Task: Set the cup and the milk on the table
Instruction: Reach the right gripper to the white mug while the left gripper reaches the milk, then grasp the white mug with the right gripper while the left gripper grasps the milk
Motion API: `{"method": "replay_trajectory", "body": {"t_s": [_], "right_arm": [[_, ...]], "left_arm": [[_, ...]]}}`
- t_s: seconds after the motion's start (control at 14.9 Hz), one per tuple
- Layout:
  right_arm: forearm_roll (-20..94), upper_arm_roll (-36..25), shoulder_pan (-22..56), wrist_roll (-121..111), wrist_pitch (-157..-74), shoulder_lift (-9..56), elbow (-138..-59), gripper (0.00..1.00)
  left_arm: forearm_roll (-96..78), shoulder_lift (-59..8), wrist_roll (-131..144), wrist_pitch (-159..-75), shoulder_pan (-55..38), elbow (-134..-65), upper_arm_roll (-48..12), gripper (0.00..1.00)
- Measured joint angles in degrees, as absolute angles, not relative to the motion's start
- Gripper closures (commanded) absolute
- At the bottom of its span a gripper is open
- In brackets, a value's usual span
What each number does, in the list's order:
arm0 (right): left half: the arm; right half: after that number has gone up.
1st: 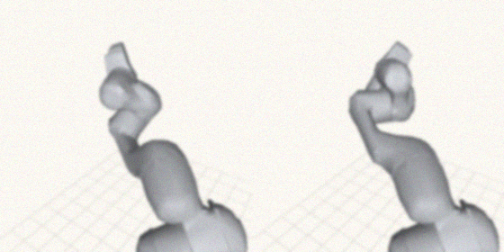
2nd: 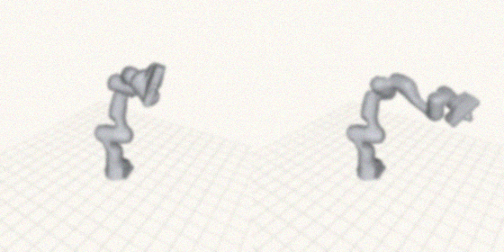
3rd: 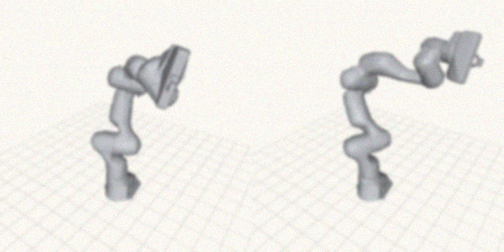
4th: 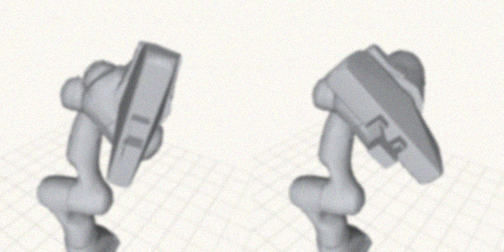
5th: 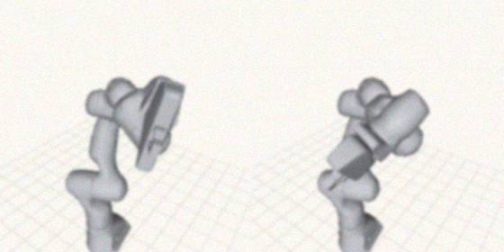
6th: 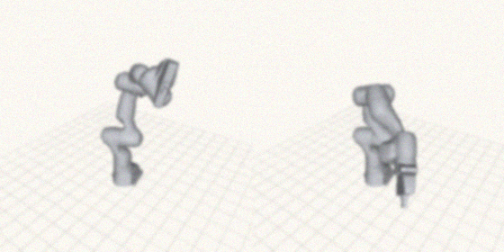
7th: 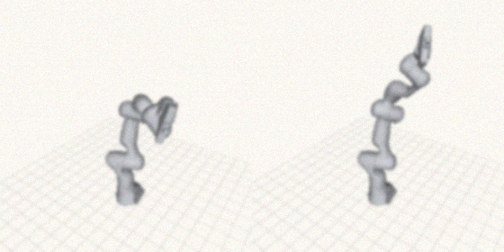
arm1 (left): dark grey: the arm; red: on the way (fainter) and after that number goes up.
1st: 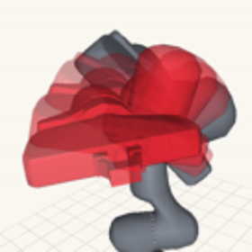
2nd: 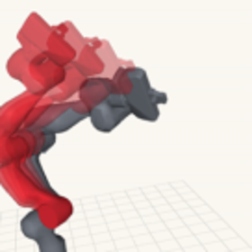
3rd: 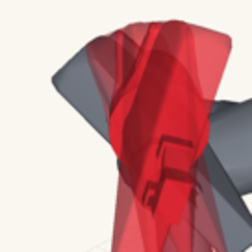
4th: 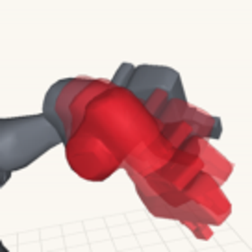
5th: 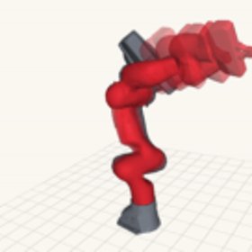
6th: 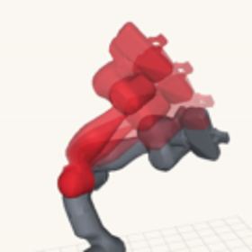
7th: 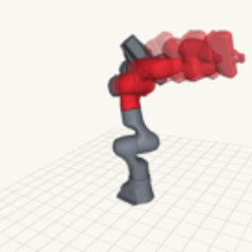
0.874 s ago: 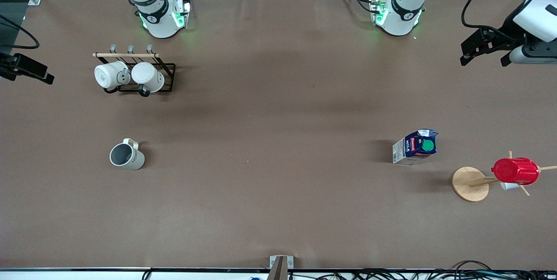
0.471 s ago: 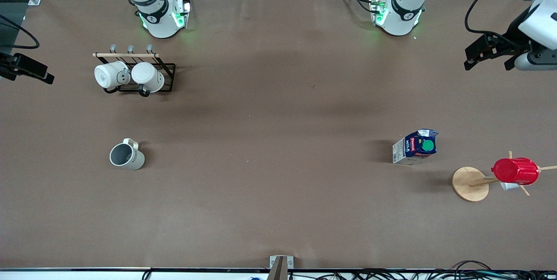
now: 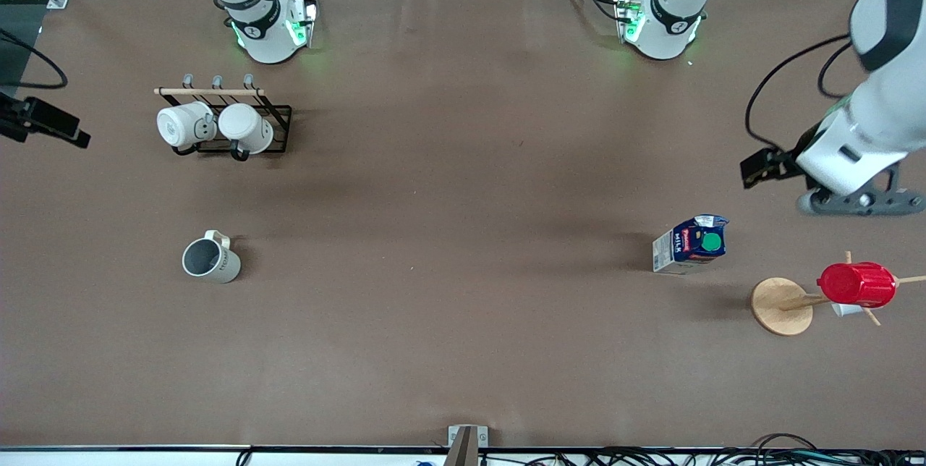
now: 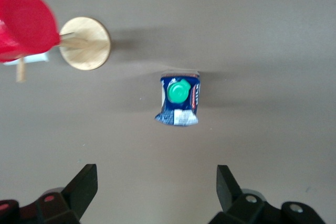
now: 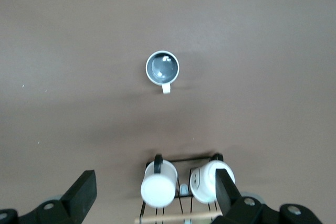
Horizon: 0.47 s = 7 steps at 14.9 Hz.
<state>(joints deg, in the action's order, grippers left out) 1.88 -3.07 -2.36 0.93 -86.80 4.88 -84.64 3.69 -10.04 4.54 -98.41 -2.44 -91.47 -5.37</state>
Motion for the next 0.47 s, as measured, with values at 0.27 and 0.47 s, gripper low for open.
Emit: {"method": "replay_trajectory", "body": {"t_s": [0.27,0.47], "right_arm": [[1.9,-4.9,-2.9,-7.2,-99.4,13.4,-89.2,0.00],[1.9,-5.1,-3.2,-9.6,-114.2,18.1,-96.6,0.00]], "left_arm": [[3.7,-13.7,4.6,-104.7,-2.3,-94.0,-5.4,0.00],[3.6,-16.2,4.6,-105.7,-2.3,-95.2,-5.4,0.00]]}}
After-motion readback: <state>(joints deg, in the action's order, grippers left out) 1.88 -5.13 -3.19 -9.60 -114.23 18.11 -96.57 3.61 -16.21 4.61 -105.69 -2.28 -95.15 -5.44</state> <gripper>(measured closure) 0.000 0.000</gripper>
